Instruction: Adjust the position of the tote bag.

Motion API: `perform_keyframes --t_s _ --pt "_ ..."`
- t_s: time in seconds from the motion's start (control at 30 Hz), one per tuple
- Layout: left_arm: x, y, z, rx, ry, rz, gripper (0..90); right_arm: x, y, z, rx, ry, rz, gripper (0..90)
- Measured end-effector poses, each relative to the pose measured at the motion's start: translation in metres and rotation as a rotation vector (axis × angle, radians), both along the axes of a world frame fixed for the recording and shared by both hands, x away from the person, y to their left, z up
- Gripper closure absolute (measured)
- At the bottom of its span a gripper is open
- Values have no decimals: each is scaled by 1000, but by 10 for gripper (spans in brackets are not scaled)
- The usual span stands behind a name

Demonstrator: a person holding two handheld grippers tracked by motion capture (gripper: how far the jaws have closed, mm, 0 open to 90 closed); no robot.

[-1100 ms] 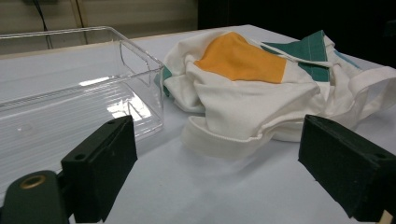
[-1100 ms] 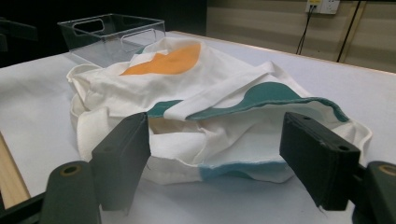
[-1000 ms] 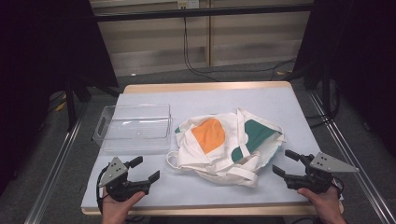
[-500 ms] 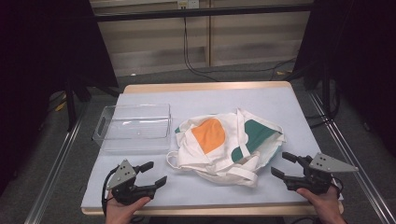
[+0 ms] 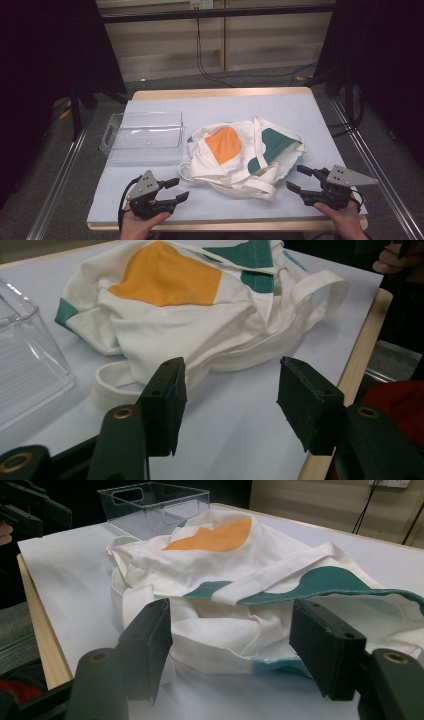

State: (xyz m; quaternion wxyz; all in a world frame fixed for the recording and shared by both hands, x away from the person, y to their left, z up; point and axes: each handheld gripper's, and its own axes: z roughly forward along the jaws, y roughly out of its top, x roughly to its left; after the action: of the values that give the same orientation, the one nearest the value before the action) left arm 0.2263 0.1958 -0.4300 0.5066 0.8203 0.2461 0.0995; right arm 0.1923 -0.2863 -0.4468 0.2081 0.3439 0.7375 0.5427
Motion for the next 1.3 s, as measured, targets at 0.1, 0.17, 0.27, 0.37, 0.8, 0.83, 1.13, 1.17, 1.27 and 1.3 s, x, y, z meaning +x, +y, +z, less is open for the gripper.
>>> perform_keyframes --t_s 0.1,0.17,0.27,0.37,0.8,0.83,1.13,1.17,1.27,1.3 --pt "1 -7 2 -15 16 -29 518 0 0 0 5 7 -3 324" --pt "4 -15 2 -7 28 -59 540 0 0 -1 2 7 4 322" --pt "7 -25 3 13 27 -94 565 0 1 -1 0 12 8 321" --pt "10 -33 6 10 28 -120 628 0 3 -1 0 14 15 320" --pt "28 -70 9 31 44 -190 788 1 2 -2 12 21 24 303" --pt "29 -74 9 25 48 -197 800 0 2 -2 9 23 25 301" --pt "43 -103 11 51 50 -242 828 1 4 -3 13 25 53 288" --pt "45 -106 11 63 49 -243 827 2 4 -3 11 24 51 287" --pt "53 -113 10 78 52 -238 845 1 3 -3 11 29 49 286" --pt "55 -114 9 95 51 -244 883 1 3 -3 14 29 48 283"
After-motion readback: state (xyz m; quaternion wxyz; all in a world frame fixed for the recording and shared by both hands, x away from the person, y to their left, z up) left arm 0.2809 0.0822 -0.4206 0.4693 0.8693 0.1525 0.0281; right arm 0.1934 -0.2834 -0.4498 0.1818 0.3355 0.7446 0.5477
